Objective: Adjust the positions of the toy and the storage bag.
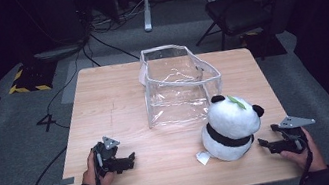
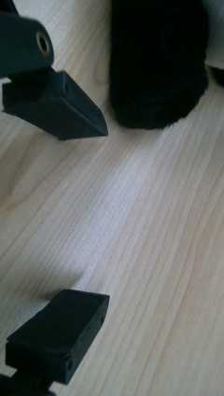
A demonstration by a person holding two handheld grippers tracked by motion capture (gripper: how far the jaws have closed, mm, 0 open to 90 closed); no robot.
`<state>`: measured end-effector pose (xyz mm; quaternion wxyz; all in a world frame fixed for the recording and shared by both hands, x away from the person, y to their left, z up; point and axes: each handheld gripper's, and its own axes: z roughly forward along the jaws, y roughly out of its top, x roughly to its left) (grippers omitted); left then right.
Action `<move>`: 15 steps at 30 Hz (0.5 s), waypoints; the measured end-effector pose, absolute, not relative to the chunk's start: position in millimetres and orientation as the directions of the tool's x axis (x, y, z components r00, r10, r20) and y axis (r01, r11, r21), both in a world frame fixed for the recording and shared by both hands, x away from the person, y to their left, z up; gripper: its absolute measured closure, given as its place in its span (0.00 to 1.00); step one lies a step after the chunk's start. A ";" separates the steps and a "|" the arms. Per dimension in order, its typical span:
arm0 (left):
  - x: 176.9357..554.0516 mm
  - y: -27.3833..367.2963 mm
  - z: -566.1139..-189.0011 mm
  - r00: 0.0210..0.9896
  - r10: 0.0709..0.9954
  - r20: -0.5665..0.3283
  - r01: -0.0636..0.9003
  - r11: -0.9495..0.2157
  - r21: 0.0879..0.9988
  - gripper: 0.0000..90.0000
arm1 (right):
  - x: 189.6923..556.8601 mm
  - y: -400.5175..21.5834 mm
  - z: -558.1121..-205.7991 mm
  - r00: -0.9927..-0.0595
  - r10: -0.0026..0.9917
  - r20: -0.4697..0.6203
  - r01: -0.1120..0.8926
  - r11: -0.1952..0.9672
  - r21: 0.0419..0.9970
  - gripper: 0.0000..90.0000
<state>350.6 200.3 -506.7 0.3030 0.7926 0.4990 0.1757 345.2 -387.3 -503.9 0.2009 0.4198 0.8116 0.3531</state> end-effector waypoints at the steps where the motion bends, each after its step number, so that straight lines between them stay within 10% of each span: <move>1: 350.6 200.3 -506.7 0.440 0.898 -0.024 0.685 -0.318 0.656 0.00 | 345.2 -387.3 -503.9 -0.567 0.823 -0.030 0.540 0.398 0.742 0.21; 15: 347.1 206.3 -507.0 0.491 0.871 -0.025 0.664 -0.355 0.658 0.00 | 316.6 -381.1 -457.1 -0.687 0.727 -0.016 0.399 0.395 0.827 0.22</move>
